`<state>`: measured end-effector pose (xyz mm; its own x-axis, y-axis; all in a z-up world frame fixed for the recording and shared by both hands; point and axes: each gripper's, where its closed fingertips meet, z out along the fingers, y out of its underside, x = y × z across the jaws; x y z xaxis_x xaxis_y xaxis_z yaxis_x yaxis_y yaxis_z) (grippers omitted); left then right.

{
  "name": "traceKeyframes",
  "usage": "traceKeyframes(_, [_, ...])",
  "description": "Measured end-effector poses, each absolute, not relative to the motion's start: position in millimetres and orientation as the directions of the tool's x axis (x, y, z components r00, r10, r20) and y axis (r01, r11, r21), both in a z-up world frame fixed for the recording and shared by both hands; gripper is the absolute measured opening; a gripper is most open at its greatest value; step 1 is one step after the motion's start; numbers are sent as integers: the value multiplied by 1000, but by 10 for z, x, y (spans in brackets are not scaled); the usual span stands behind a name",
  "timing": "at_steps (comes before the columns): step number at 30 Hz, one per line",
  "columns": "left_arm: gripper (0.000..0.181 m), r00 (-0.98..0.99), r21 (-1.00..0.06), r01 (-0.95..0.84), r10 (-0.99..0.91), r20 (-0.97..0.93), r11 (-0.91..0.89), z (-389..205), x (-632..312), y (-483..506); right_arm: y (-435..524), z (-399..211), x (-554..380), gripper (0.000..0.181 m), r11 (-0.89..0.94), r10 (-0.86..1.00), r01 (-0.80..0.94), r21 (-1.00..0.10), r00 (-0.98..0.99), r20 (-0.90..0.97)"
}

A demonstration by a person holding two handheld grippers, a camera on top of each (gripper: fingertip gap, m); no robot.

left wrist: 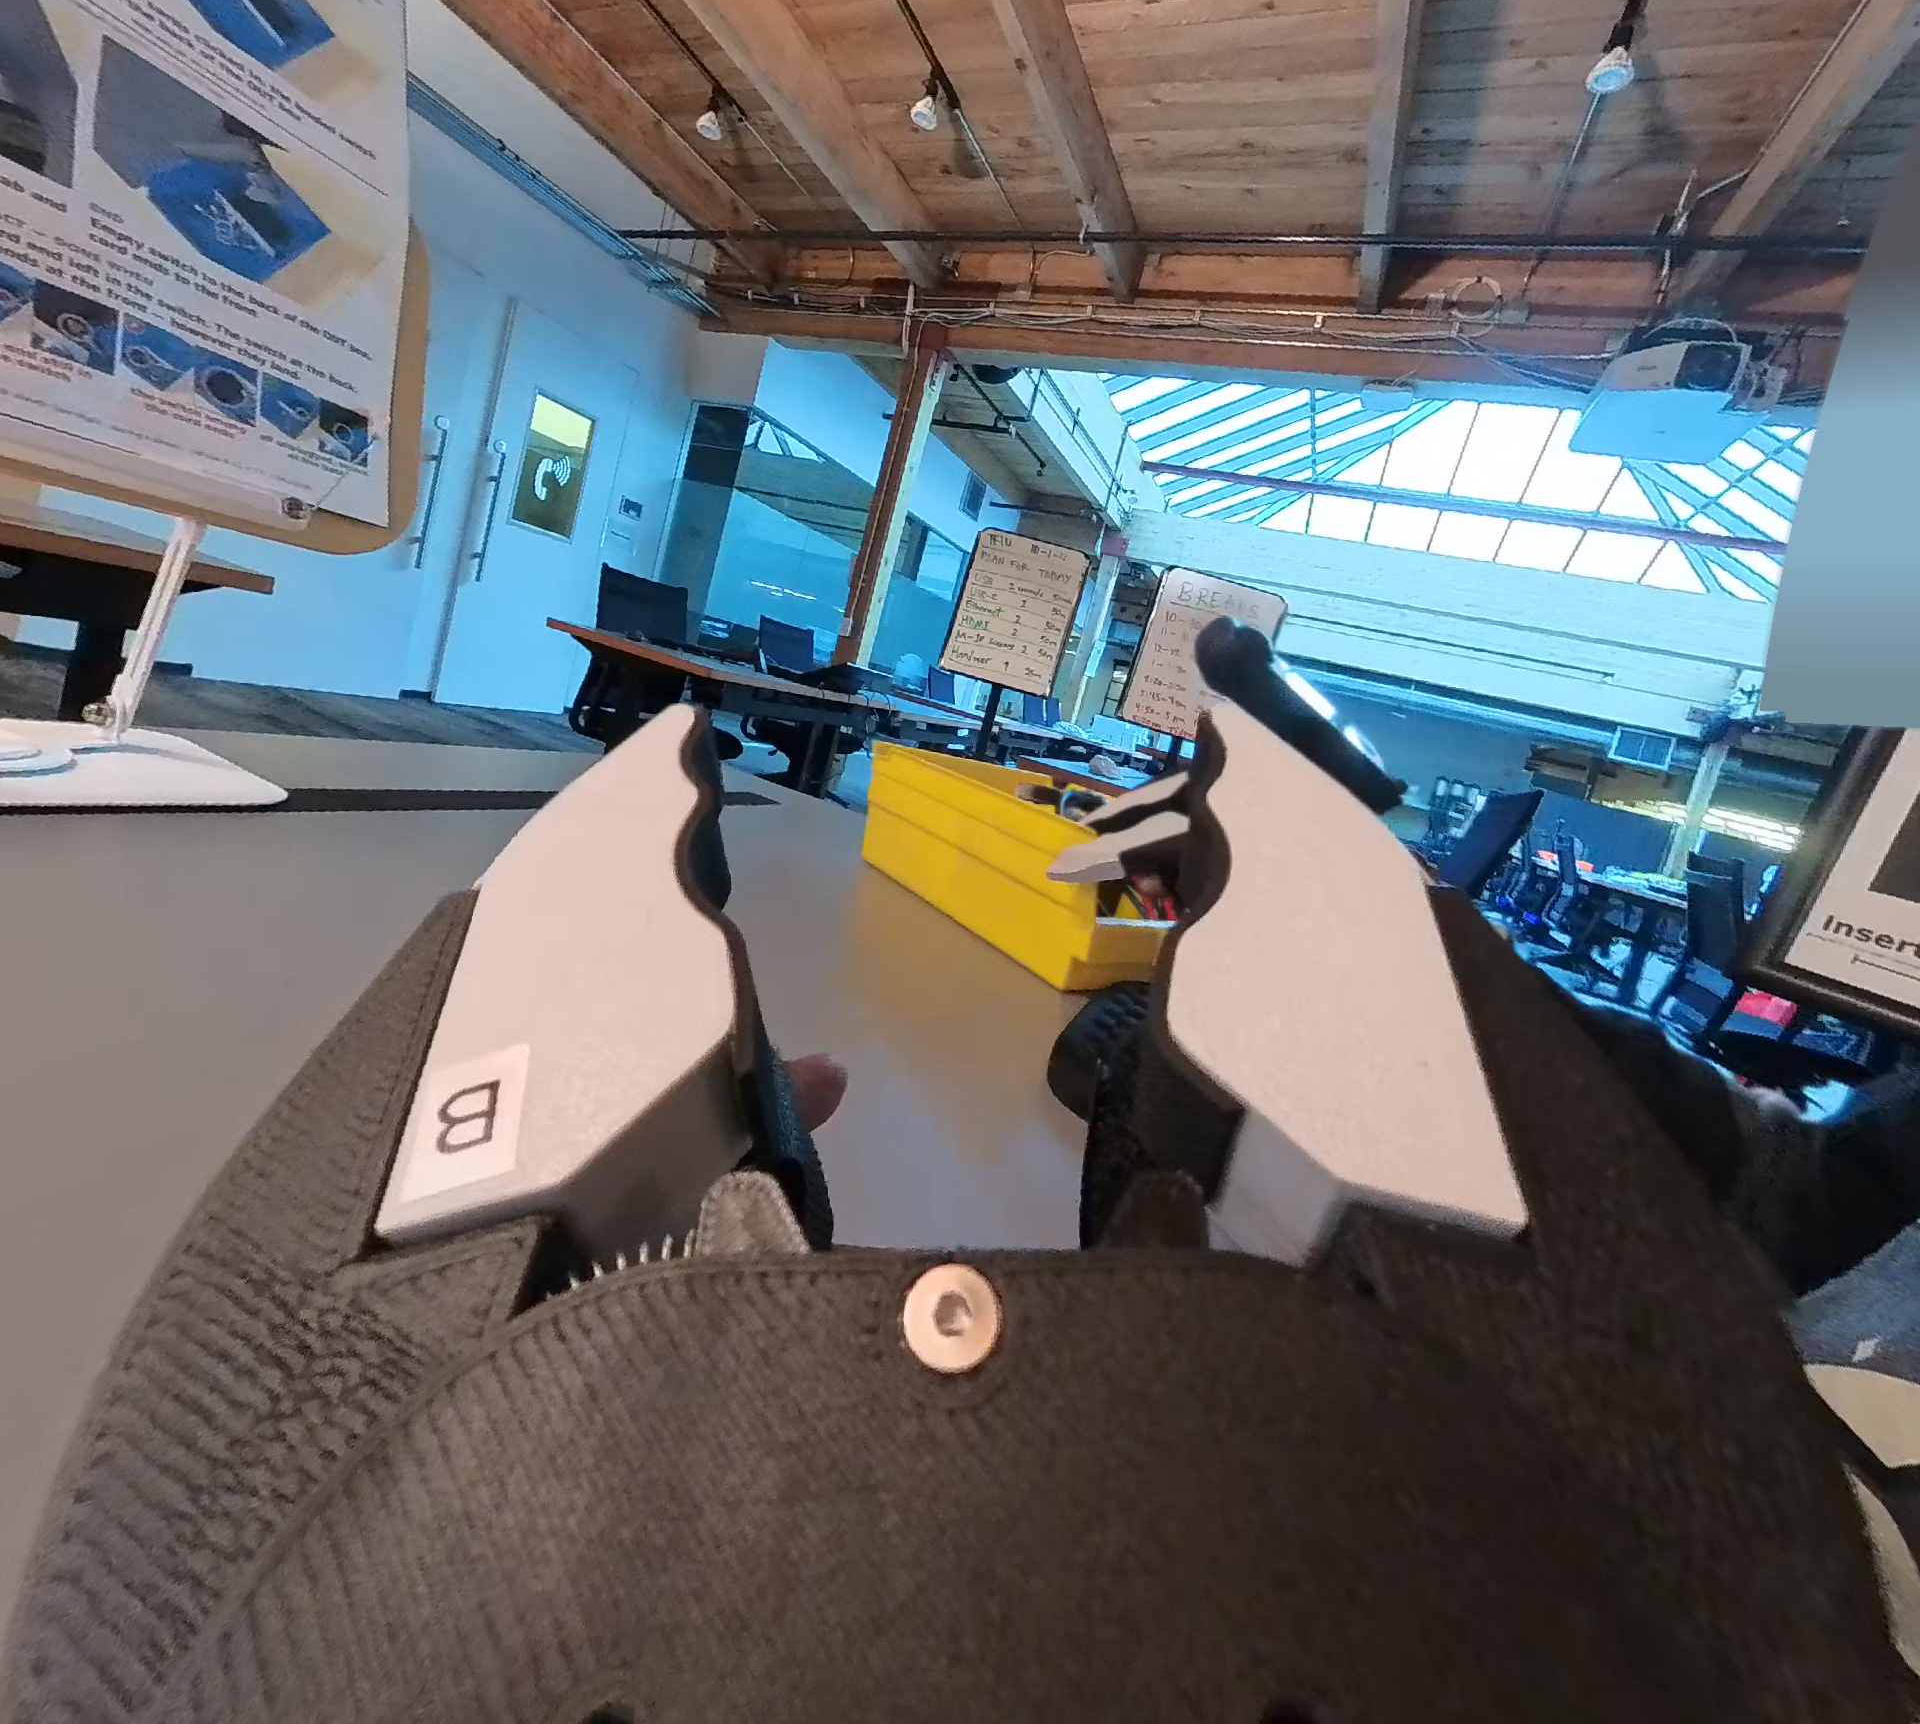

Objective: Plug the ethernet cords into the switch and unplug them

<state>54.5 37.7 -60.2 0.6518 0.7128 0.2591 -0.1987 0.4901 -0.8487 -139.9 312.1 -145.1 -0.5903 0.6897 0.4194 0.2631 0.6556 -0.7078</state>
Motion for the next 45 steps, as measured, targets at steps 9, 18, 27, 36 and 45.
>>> traceKeyframes(9, [78,599,-873,-288,785,156,393,-576,592,397,2171,-1444,-1287,24,679,570,127,-723,-712,411])
traceKeyframes(18, [68,555,-799,-455,827,91,393,-371,809,227,840,-1436,-873,29,719,342,-50,-693,-844,414])
traceKeyframes(27, [62,571,-754,-533,821,14,384,-277,1007,268,-406,-1408,-461,35,657,185,-183,-731,-901,392])
traceKeyframes(36, [58,573,-724,-571,819,-14,387,-237,1110,267,-1402,-1348,-5,38,510,45,-342,-789,-906,421])
traceKeyframes(45, [57,590,-712,-563,808,10,420,-227,1132,229,-1906,-1325,408,39,376,-117,-404,-834,-914,389])
